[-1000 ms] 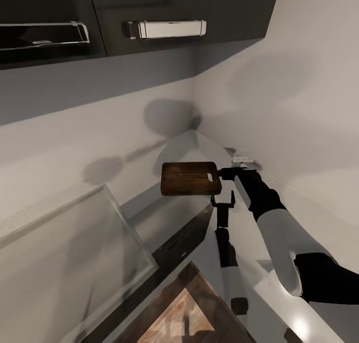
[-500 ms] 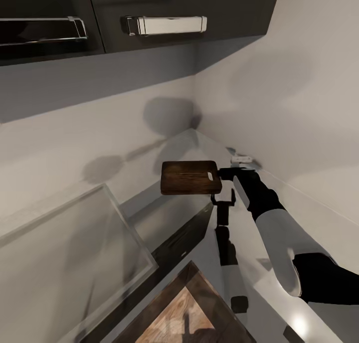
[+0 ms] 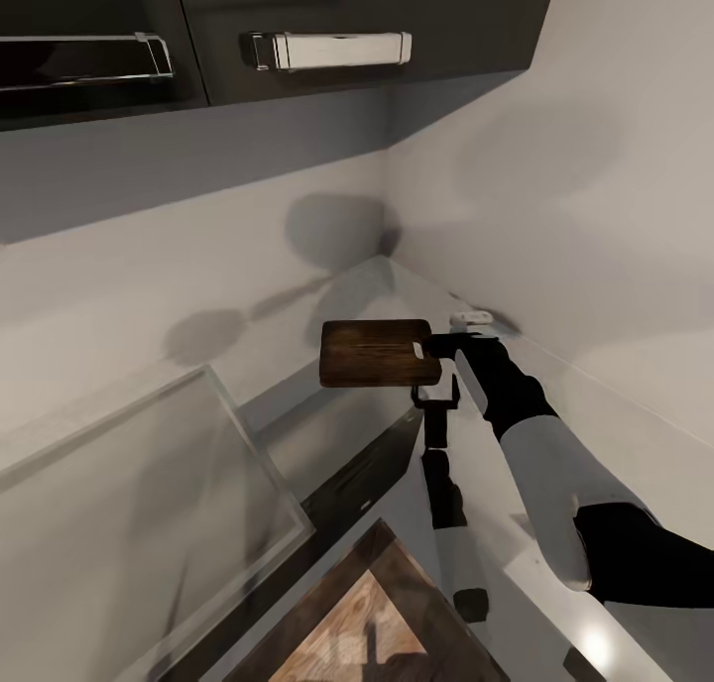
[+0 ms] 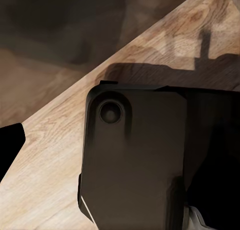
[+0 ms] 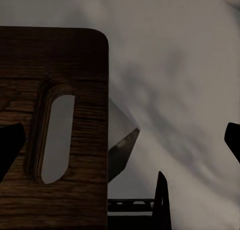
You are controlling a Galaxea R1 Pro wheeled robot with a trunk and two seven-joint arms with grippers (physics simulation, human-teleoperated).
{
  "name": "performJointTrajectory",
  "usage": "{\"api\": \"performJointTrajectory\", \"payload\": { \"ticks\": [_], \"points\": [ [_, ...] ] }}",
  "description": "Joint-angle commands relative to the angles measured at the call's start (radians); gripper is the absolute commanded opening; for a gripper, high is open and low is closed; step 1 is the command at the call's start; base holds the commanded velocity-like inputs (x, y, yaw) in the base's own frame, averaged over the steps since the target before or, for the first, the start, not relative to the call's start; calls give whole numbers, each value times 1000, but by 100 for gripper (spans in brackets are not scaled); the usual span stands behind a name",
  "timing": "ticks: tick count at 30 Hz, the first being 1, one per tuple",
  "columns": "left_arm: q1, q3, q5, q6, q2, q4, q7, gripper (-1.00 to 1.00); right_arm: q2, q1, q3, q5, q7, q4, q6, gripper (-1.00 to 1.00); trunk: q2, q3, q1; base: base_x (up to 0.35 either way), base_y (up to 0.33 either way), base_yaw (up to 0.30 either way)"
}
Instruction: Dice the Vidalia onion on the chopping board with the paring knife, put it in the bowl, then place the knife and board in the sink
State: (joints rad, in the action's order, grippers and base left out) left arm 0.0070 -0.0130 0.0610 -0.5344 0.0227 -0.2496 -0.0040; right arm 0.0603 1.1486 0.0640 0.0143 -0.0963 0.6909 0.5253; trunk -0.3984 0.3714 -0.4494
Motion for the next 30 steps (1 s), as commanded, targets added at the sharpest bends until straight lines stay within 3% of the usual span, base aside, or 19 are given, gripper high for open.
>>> {"api": "performJointTrajectory", "payload": {
  "ticks": [1,30],
  "points": [
    [1,-1,5,-1,0,-2,-1,100,0,1,4,2,-6,1,5,100,-2,1,-1,0,0,0],
    [1,-1,5,-1,0,-2,-1,100,-6,0,2,1,-6,1,5,100,-2,18,-1,0,0,0]
  ]
}}
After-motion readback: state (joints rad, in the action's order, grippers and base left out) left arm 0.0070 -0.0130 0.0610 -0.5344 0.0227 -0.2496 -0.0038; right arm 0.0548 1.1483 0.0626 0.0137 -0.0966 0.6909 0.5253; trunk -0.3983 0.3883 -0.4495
